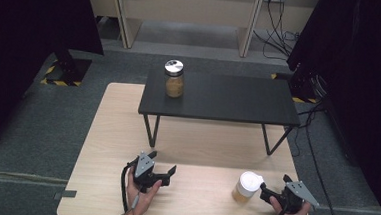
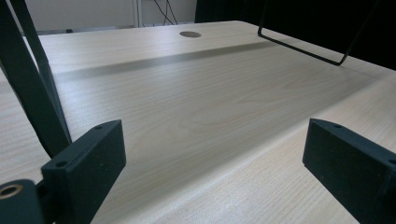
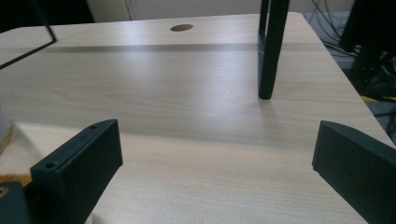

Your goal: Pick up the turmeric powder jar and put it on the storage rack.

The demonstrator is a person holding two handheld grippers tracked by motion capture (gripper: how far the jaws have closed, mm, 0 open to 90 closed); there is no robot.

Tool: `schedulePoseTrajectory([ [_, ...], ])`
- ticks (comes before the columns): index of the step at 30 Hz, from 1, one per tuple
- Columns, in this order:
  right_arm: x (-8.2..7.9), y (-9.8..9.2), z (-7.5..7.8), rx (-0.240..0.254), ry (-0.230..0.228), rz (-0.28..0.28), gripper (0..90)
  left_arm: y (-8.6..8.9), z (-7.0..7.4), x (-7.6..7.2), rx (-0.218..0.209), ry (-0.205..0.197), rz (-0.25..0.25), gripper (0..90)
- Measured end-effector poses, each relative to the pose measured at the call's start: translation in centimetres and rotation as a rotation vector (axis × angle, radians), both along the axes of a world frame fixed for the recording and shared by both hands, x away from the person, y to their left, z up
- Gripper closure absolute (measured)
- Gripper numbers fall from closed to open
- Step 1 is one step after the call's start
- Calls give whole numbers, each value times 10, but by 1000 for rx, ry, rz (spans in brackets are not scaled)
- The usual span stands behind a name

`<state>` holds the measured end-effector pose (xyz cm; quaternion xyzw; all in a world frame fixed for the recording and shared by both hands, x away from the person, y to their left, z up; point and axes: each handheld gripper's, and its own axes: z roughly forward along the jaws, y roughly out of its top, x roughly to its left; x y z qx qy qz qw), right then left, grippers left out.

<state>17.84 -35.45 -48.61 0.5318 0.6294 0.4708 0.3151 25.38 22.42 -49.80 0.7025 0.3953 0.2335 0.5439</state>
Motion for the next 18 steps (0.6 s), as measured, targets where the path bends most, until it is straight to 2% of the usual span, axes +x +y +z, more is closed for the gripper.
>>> schedulePoseTrajectory([
  [1, 0, -5, 0, 2, 0, 22, 16, 0, 0, 0, 0, 0, 0, 51],
  [6, 5, -37, -1, 22, 1, 208, 33, 0, 0, 0, 0, -1, 1, 51],
  [10, 7, -51, -4, 21, -19, 300, 31, 0, 0, 0, 0, -2, 2, 51],
  [12, 8, -53, -4, 16, -24, 316, 25, 0, 0, 0, 0, -2, 2, 51],
  [13, 10, -60, -5, 20, -30, 360, 22, 0, 0, 0, 0, -2, 2, 51],
  [18, 16, -75, -6, 27, -35, 465, 22, 0, 0, 0, -2, -2, 4, 50],
])
